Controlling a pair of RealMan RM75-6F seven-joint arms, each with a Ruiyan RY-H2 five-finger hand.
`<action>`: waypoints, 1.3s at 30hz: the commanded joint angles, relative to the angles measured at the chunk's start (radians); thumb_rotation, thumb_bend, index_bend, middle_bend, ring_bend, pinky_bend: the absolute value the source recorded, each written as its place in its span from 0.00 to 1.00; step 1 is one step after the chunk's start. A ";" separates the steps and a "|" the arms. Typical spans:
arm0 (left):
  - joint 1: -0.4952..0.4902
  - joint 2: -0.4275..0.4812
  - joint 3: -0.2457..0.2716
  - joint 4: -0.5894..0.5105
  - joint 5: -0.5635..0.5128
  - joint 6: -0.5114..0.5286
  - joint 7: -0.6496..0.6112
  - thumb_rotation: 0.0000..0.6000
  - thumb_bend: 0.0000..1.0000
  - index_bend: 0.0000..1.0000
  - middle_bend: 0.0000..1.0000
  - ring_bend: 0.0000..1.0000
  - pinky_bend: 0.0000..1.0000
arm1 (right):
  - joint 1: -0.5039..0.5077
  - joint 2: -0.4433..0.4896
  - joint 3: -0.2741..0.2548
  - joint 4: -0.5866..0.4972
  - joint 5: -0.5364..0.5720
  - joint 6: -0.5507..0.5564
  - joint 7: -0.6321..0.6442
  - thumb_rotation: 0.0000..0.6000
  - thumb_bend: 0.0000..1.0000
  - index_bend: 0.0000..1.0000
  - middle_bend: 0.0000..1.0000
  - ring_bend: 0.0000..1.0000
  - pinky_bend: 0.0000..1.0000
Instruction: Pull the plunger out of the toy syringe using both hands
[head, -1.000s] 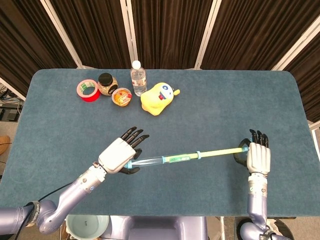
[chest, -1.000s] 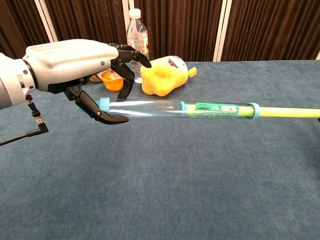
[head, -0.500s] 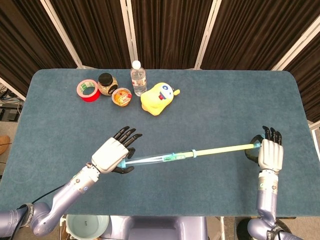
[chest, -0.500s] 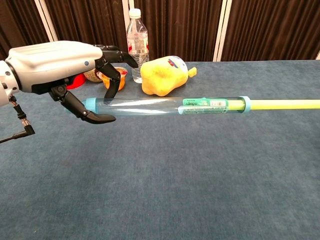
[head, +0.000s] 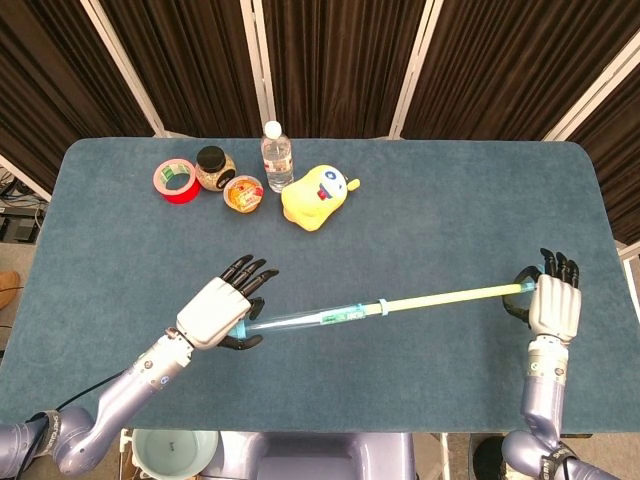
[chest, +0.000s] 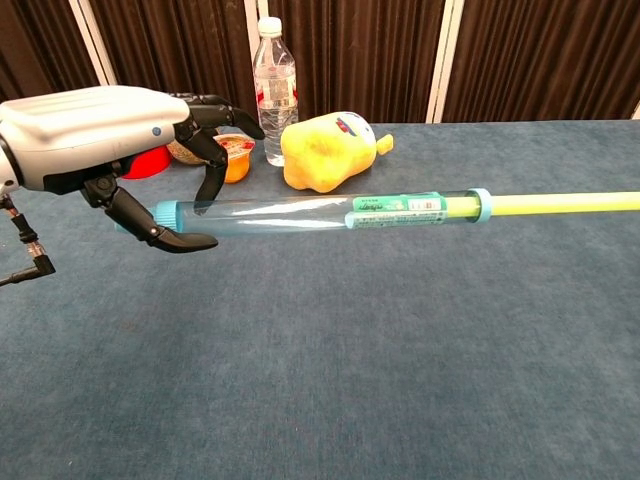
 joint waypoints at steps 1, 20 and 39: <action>0.004 0.003 0.003 -0.002 0.005 0.001 -0.003 1.00 0.34 0.66 0.09 0.00 0.06 | 0.000 0.004 0.000 -0.003 0.003 0.002 0.001 1.00 0.52 0.70 0.14 0.04 0.00; 0.029 0.022 0.013 0.011 0.043 0.015 -0.040 1.00 0.34 0.66 0.09 0.00 0.06 | 0.004 0.022 0.003 0.003 0.027 0.012 0.005 1.00 0.51 0.70 0.14 0.04 0.00; 0.043 0.047 0.018 -0.007 -0.017 -0.026 -0.008 1.00 0.10 0.11 0.00 0.00 0.02 | -0.002 0.072 -0.059 -0.057 0.054 0.002 -0.105 1.00 0.32 0.08 0.00 0.00 0.00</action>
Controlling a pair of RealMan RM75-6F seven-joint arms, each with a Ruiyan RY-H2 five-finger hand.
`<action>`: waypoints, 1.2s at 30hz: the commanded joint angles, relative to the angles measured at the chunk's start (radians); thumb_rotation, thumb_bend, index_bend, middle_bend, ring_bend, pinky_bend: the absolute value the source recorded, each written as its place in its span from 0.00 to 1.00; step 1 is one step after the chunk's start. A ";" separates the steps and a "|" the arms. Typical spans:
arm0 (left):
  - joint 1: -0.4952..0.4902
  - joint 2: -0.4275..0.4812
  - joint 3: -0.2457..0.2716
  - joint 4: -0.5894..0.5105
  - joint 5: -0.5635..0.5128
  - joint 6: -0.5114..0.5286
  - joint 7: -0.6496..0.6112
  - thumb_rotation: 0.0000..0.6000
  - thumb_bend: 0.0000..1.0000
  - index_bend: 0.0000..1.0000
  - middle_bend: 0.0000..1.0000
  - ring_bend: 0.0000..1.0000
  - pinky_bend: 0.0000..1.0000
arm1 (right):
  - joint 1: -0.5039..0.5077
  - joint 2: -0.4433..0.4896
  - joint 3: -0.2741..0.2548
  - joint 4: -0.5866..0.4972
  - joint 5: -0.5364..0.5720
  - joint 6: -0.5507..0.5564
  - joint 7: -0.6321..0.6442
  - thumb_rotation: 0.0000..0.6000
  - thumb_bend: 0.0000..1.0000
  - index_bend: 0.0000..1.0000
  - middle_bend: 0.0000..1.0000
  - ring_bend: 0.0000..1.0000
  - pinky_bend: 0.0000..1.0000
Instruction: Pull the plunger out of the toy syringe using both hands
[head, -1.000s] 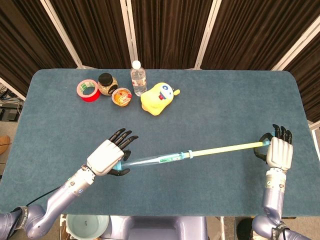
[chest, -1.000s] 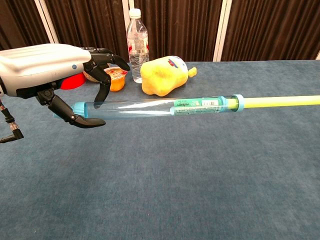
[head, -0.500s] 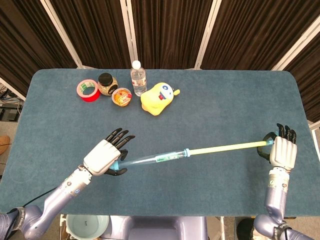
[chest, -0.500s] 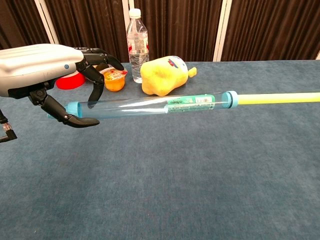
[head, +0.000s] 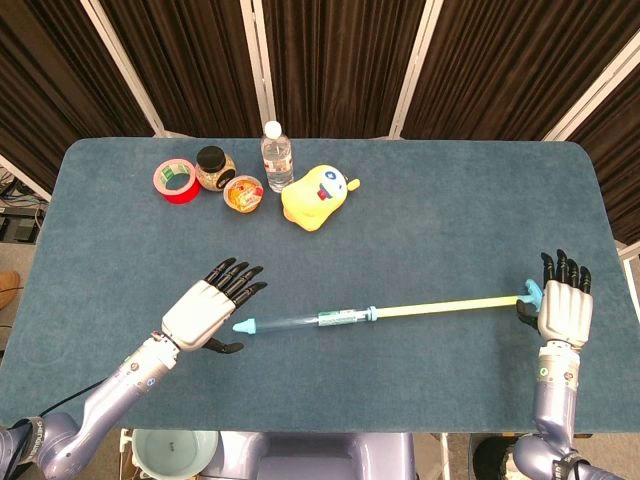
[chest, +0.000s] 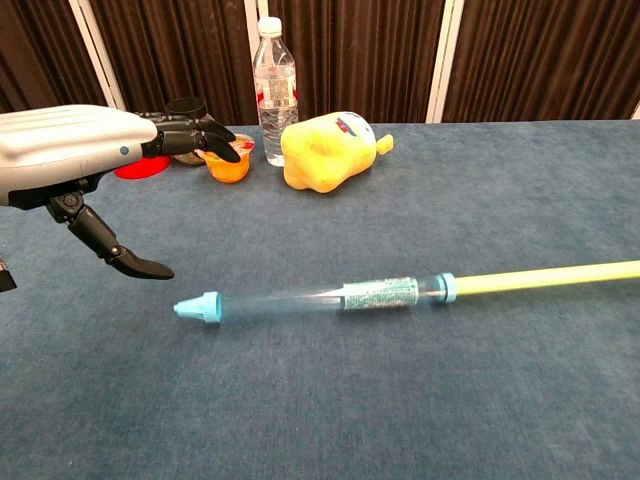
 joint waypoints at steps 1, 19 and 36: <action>0.006 0.005 0.000 -0.007 -0.010 -0.001 0.004 1.00 0.10 0.11 0.00 0.00 0.02 | -0.004 0.010 -0.008 -0.014 0.003 -0.001 -0.002 1.00 0.32 0.08 0.00 0.00 0.00; 0.286 0.123 0.185 -0.047 0.026 0.237 -0.131 1.00 0.03 0.00 0.00 0.00 0.00 | -0.162 0.236 -0.276 -0.225 -0.400 0.045 0.211 1.00 0.10 0.06 0.00 0.00 0.00; 0.483 0.140 0.216 0.164 0.196 0.474 -0.340 1.00 0.03 0.00 0.00 0.00 0.00 | -0.286 0.260 -0.346 -0.037 -0.666 0.263 0.486 1.00 0.06 0.00 0.00 0.00 0.00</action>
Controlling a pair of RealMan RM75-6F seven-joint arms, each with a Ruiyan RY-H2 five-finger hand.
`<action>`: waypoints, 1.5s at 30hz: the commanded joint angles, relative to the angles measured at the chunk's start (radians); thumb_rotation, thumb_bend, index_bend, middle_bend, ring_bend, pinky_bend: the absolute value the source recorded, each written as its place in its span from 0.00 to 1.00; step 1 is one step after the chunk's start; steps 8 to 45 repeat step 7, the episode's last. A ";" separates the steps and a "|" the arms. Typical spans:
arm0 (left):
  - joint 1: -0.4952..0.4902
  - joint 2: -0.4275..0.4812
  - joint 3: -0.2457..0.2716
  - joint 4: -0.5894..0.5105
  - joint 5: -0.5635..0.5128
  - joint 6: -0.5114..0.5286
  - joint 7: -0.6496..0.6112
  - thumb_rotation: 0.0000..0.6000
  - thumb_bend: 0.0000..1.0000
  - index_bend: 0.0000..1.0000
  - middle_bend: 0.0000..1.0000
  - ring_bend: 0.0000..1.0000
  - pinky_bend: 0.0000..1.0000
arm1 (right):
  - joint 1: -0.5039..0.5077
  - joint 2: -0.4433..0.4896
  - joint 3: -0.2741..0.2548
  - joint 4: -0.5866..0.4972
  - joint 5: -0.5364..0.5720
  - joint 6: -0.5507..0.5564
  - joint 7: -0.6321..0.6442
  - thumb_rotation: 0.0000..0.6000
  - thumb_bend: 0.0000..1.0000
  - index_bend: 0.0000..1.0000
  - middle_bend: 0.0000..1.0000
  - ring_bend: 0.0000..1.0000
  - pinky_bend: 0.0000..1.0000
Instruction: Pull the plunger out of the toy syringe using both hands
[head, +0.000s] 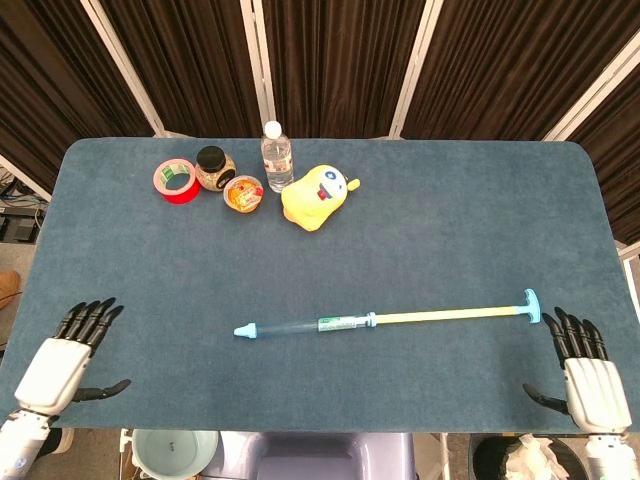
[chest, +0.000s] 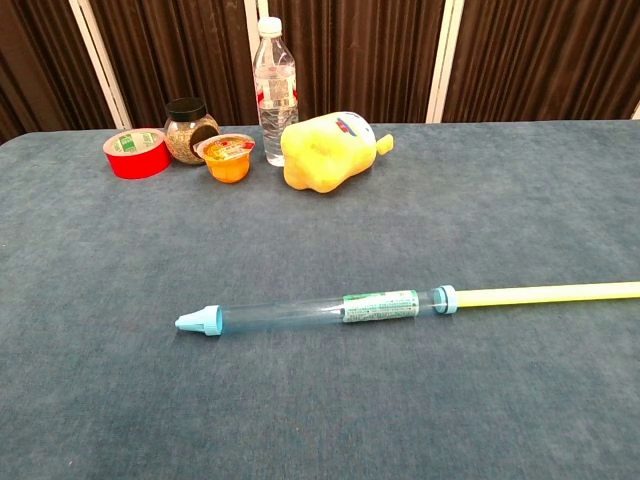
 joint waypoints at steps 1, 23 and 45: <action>0.018 -0.004 -0.010 0.018 0.012 0.003 -0.016 1.00 0.03 0.00 0.00 0.00 0.00 | -0.014 -0.011 0.006 0.039 -0.019 0.017 0.029 1.00 0.06 0.00 0.00 0.00 0.00; 0.029 -0.009 -0.025 0.028 0.023 -0.004 -0.004 1.00 0.03 0.00 0.00 0.00 0.00 | -0.014 -0.011 0.013 0.034 -0.005 -0.011 0.030 1.00 0.07 0.00 0.00 0.00 0.00; 0.029 -0.009 -0.025 0.028 0.023 -0.004 -0.004 1.00 0.03 0.00 0.00 0.00 0.00 | -0.014 -0.011 0.013 0.034 -0.005 -0.011 0.030 1.00 0.07 0.00 0.00 0.00 0.00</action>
